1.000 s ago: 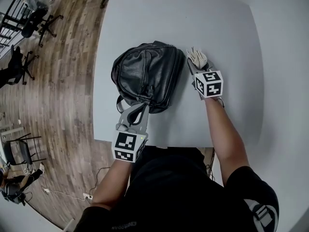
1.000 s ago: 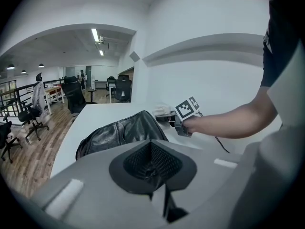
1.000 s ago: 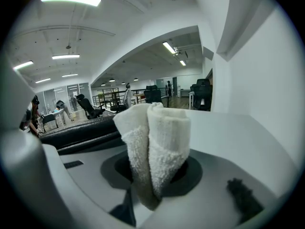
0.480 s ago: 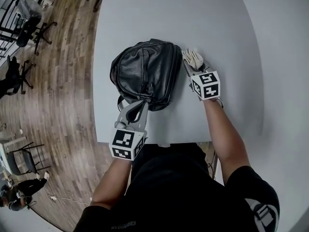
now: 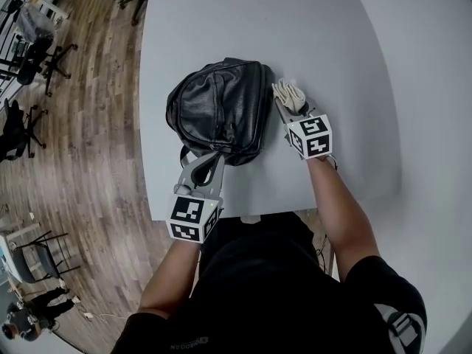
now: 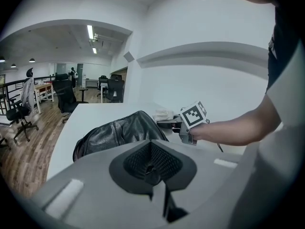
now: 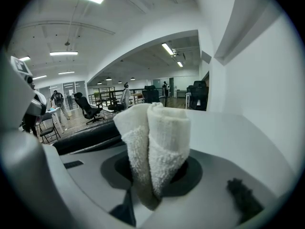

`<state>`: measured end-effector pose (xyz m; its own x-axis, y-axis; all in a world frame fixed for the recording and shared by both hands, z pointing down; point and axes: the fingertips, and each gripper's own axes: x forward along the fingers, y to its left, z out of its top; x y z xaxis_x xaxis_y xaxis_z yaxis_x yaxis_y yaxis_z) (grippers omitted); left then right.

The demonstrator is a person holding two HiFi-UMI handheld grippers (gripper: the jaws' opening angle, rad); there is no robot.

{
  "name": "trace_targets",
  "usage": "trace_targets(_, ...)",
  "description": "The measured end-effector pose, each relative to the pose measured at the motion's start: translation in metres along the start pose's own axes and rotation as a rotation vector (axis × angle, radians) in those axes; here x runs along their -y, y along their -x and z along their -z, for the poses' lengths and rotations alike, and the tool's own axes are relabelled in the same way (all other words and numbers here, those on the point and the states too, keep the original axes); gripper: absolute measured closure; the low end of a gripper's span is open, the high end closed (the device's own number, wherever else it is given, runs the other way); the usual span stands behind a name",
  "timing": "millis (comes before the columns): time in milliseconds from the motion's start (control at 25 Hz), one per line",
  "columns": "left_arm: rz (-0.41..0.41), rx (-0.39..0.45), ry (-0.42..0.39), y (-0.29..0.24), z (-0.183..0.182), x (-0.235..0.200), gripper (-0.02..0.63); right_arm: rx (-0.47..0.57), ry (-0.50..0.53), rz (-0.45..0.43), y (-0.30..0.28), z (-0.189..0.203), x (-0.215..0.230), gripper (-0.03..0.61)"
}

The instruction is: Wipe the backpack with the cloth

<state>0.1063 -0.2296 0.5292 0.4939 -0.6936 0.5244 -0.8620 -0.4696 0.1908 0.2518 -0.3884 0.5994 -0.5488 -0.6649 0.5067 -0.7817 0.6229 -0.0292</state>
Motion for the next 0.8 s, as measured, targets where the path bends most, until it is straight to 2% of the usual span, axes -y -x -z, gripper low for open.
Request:
trace_targets(320,0.040,0.003,-0.054,0.013,0.004,0.002,0.609,-0.008,-0.008,0.031,0.017,0.003,-0.018,0.468)
trace_targets(800,0.077,0.015,-0.059,0.027,0.011,-0.008,0.609,-0.027,-0.024,0.066,0.045,0.019,-0.049,0.468)
